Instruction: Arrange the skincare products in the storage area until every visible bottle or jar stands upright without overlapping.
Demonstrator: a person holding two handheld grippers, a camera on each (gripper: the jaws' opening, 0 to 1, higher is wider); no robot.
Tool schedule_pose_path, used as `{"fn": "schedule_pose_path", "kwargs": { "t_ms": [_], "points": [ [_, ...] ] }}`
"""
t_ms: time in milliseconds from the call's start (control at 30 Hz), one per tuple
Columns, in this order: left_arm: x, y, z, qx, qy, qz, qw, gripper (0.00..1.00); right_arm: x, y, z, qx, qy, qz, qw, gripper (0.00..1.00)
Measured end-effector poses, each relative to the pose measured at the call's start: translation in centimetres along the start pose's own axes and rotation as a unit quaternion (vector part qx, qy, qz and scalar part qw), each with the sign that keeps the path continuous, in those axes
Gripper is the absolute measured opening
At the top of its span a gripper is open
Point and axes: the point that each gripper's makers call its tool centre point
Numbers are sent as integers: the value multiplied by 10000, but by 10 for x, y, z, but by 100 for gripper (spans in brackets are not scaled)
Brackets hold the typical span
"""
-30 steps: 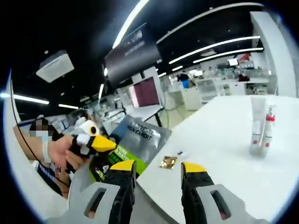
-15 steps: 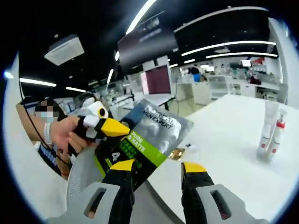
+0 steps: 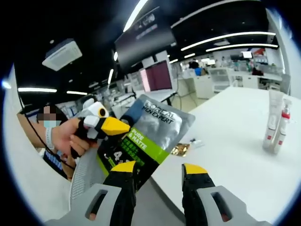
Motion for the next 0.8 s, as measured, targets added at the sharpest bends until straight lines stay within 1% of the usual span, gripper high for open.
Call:
{"fn": "schedule_pose_path", "kwargs": {
  "t_ms": [267,467,600,800],
  "points": [
    [-1,1,-1,36,14,-35,10000,0,-4,-1,5,-116,-148,-118,9998,37],
    [-2,1,-1,54,18,-55,10000,0,-7,-3,11,-268,-249,-235,9991,36],
    [-1,1,-2,76,32,-50,10000,0,-12,-5,15,-394,-332,-372,9980,34],
    [-2,1,-2,105,52,-60,9999,0,-18,-7,22,-579,-432,-550,9959,33]
  ]
}}
Point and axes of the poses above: the point that each gripper's makers call its tool centre point, and the gripper's own axes: y roughly backward along the fingers, x roughly to its right, z roughly out of its underside, and after that the axes turned 3 degrees about -y, right-handed
